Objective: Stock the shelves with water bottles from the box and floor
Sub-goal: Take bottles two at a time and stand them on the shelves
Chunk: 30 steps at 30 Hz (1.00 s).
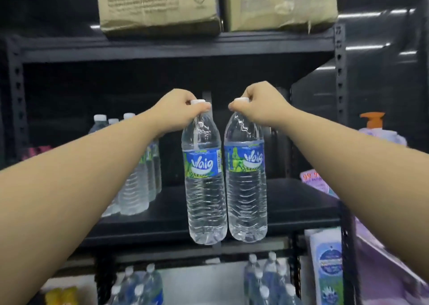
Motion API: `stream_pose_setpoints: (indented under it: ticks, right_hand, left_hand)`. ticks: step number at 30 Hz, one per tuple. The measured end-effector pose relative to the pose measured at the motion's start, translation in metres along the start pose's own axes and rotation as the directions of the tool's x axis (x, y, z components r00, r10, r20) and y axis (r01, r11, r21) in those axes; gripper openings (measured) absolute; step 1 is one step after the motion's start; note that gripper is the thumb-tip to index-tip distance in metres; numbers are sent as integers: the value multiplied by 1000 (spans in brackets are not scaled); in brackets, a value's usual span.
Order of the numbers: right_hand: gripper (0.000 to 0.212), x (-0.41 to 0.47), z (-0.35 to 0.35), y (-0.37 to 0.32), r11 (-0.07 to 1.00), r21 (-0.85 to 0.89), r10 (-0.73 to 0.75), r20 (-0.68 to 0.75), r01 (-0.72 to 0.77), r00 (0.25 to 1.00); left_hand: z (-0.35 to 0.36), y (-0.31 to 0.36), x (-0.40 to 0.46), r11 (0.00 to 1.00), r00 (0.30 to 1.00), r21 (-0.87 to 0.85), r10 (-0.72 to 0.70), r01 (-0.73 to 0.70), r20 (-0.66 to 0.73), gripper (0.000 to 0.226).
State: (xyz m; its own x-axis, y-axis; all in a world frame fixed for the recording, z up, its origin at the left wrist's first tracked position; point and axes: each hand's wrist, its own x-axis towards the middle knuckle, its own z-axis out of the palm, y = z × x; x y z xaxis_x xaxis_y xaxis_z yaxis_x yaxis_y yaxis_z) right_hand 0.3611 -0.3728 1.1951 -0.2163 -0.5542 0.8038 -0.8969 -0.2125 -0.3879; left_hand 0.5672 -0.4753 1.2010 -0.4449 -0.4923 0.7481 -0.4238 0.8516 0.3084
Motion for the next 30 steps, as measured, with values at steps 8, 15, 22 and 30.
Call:
stream_pose_setpoints:
  ticks: [8, 15, 22, 30]
  right_hand:
    - [32, 68, 22, 81, 1000, 11, 7, 21, -7, 1000]
    - [41, 93, 53, 130, 984, 169, 56, 36, -61, 998]
    - [55, 78, 65, 141, 932, 354, 60, 64, -79, 996]
    - [44, 26, 90, 137, 914, 406, 58, -104, -11, 993]
  left_hand:
    - [66, -13, 79, 998, 998, -8, -55, 55, -4, 35]
    - [127, -41, 110, 985, 989, -127, -124, 113, -80, 38]
    - [172, -59, 100, 839, 975, -520, -216, 160, -47, 33]
    - [192, -75, 72, 776, 961, -624, -233, 91, -149, 45]
